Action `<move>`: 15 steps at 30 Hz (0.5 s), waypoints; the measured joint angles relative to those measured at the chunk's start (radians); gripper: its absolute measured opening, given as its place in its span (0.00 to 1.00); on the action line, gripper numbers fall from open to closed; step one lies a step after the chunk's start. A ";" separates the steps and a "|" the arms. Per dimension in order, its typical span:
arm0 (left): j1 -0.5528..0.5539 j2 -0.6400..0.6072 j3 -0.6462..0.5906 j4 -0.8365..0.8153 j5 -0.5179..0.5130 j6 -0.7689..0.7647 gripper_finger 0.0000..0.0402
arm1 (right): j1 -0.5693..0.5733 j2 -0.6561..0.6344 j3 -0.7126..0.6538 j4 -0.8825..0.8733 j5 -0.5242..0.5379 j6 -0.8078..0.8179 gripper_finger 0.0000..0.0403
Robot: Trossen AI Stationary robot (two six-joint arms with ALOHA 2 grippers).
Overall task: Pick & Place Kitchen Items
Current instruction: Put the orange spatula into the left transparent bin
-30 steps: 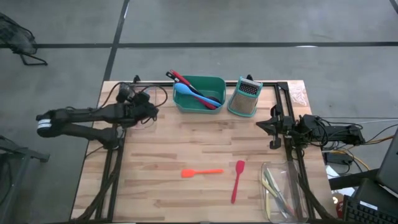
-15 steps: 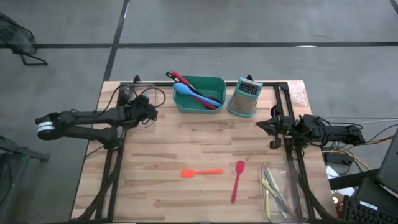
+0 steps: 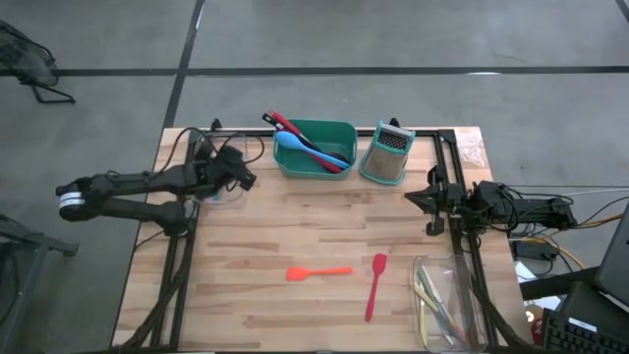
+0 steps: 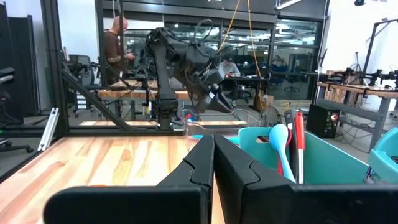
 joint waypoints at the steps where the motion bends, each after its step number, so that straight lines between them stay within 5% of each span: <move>1: -0.003 -0.001 0.012 0.001 0.047 0.010 0.29 | 0.000 0.000 0.000 0.000 0.000 0.001 0.02; 8: -0.065 -0.015 0.049 0.000 0.341 0.019 0.36 | 0.000 0.000 0.000 0.000 0.000 0.000 0.02; 15: -0.243 -0.010 0.050 0.021 0.405 0.006 0.46 | 0.000 0.000 0.000 0.000 0.000 0.001 0.02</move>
